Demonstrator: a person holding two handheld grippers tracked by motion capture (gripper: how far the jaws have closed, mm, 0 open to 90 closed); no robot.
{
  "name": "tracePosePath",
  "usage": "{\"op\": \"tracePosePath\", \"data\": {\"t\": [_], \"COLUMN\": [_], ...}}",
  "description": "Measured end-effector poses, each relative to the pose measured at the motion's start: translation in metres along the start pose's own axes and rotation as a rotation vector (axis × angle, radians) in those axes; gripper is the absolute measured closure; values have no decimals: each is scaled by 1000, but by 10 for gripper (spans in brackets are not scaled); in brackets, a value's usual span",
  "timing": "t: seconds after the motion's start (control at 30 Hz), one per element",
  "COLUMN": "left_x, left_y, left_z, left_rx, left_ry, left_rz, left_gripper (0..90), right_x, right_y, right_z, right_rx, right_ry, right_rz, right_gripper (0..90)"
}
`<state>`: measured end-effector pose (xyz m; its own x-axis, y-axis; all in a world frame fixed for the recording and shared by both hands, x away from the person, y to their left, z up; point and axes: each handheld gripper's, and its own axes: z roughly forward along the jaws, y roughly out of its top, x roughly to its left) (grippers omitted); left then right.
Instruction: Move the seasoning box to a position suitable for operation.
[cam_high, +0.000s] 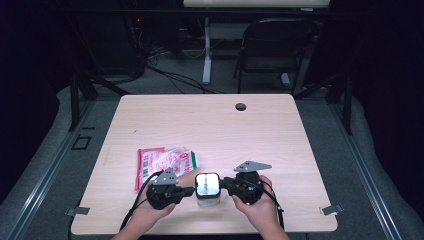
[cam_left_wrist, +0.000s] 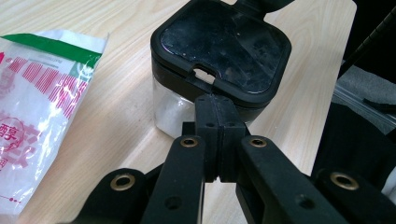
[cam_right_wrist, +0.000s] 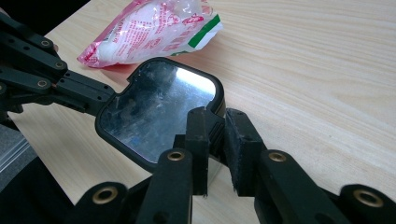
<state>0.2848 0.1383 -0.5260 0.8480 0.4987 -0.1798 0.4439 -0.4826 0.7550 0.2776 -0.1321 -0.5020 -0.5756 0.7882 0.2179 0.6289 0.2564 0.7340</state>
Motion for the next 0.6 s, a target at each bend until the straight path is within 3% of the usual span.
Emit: {"op": "tracePosePath", "data": {"t": [0.23,0.6], "left_x": [-2,-4], "left_y": [5,11], "left_z": [-5,-4], "left_rx": [-44,-50], "left_ry": [-17,-19], "left_rz": [2,12], "left_gripper": [900,900], "right_x": [0,1], "right_y": [-1,-2], "right_z": [0,-1], "right_rx": [-9,-18], "right_ry": [1,-9], "right_rz": [11,12], "right_gripper": [802,807]}}
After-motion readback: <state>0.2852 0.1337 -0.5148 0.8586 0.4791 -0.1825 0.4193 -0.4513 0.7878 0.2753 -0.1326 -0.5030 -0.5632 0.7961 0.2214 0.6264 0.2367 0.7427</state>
